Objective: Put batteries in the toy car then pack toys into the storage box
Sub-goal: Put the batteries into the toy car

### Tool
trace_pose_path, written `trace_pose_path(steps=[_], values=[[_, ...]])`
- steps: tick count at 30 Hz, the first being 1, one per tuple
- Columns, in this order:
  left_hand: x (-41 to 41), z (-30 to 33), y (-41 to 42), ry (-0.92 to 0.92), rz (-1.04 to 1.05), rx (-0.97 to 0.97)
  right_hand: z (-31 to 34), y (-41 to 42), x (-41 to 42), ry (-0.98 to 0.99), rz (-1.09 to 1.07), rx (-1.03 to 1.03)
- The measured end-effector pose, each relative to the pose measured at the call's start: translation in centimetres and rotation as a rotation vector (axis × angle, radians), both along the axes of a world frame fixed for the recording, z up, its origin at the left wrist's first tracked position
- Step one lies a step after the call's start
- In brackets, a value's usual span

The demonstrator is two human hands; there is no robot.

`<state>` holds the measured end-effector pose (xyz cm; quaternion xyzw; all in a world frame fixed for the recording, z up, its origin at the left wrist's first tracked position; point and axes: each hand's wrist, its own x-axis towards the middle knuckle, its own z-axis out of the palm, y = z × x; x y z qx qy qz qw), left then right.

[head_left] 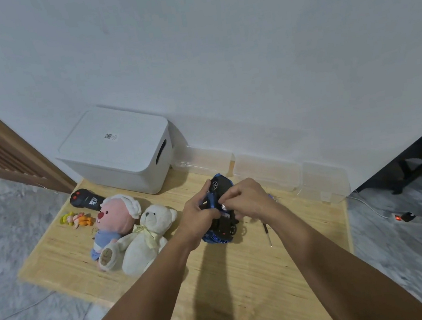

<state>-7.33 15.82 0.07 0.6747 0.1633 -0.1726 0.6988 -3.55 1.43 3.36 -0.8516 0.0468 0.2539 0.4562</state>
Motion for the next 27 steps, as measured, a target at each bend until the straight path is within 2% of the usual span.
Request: trace_pose_path(steps=[4, 6, 8, 10, 13, 16, 20, 27], values=[[0.1, -0.4, 0.1, 0.017, 0.062, -0.072, -0.6, -0.8, -0.1, -0.117, 0.198, 0.028], [0.2, -0.5, 0.1, 0.033, 0.077, -0.083, -1.2, -0.9, -0.2, -0.131, 0.230, 0.033], [0.3, -0.5, 0.1, 0.043, 0.094, -0.093, -1.6, -0.9, -0.4, -0.181, 0.160, 0.062], [0.4, -0.4, 0.1, 0.042, 0.127, -0.105, -1.7, -1.0, -0.6, -0.209, -0.001, 0.152], [0.5, 0.0, 0.2, 0.005, 0.187, -0.126, -1.5, -1.2, -0.9, -0.023, -0.256, 0.338], [0.7, 0.4, 0.2, -0.028, 0.249, -0.148, -1.5, -1.2, -1.2, 0.161, -0.392, 0.423], [0.8, 0.7, -0.1, -0.061, 0.281, -0.135, -2.0, -0.9, -1.8, 0.246, -0.371, 0.333], [0.6, 0.7, -0.8, -0.136, 0.255, -0.018, -1.8, -0.3, -1.7, 0.293, -0.441, 0.361]])
